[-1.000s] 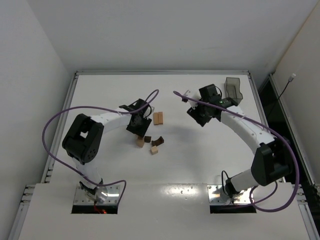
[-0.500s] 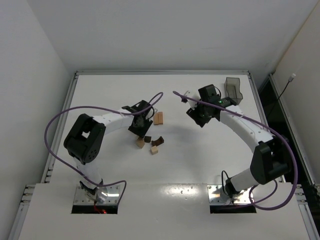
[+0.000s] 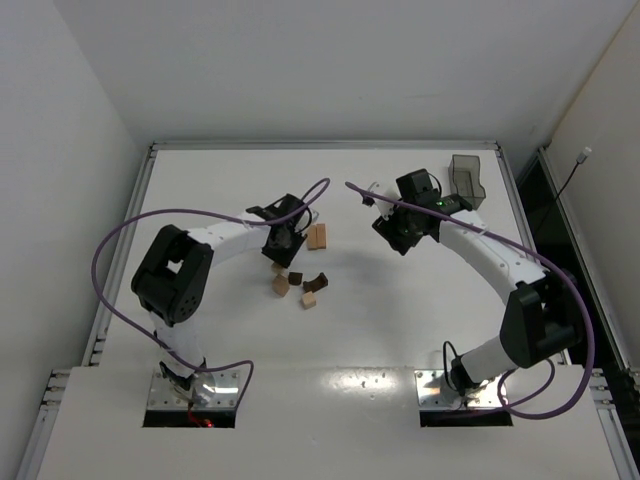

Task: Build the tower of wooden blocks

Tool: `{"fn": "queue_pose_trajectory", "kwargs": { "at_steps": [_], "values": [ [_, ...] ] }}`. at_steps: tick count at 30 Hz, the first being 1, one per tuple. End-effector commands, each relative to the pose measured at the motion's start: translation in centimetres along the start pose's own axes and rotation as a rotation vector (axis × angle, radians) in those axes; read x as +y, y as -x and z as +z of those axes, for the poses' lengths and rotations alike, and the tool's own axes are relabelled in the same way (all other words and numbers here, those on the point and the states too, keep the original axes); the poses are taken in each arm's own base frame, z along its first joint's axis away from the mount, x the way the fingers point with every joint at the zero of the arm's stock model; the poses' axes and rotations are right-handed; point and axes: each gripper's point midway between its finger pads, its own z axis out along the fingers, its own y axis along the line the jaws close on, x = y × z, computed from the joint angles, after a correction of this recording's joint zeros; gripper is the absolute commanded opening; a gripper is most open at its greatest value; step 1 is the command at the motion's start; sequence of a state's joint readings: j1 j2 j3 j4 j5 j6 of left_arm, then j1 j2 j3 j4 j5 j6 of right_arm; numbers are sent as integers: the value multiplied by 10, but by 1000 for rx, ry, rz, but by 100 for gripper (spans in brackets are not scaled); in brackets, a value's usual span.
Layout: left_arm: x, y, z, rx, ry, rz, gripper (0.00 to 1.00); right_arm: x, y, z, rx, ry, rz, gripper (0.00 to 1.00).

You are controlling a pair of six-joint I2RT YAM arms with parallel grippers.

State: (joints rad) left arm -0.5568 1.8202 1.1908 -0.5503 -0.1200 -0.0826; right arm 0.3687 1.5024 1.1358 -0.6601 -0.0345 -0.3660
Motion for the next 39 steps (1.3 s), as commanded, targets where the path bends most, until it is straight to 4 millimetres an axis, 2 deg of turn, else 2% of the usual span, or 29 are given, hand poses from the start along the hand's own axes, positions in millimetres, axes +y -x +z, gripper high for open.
{"fn": "queue_pose_trajectory", "kwargs": {
  "at_steps": [1,3,4,6,9,11,13,14,16,17,19,21,23,24,29,34,39],
  "values": [
    [-3,11,1,-16,-10,16,20,-5,17,-7,-48,-6,12,44],
    [-4,7,3,2,-10,18,16,-5,15,-4,-40,-1,12,44],
    [-4,7,3,2,-10,18,8,-5,15,-4,-40,-1,12,44],
    [-4,6,3,2,-10,9,0,-5,15,-4,-40,-1,12,44],
    [-4,12,-8,-16,-11,-16,0,-5,15,-4,-40,-1,12,44],
    [-4,32,-22,-69,-13,-61,0,-5,15,-4,-40,-1,12,44],
    [-3,44,-34,-92,-7,-123,0,-4,15,-4,-40,-1,22,44],
    [0,61,-44,-132,3,-151,0,-4,15,-4,-40,-1,31,44],
    [0,72,-53,-139,11,-210,0,-4,15,-4,-40,-1,31,44],
    [3,89,-60,-180,21,-231,0,-4,15,-4,-40,-1,31,44],
    [0,94,-63,-167,50,-279,0,-3,15,-4,-40,-1,40,44],
    [6,110,-70,-200,80,-326,0,-2,12,-2,-32,4,41,44],
    [5,116,-61,-185,90,-372,0,-1,12,-2,-32,4,51,44],
    [3,135,-68,-216,70,-378,0,-1,11,0,-24,8,52,44],
    [-15,157,-51,-187,-13,-345,0,-2,10,0,-19,-2,52,44],
    [-26,161,-26,-151,-50,-337,0,-2,3,0,-2,-14,53,43],
    [-28,162,-19,-133,-76,-342,0,-4,-3,1,13,-21,61,43]
  ]
}}
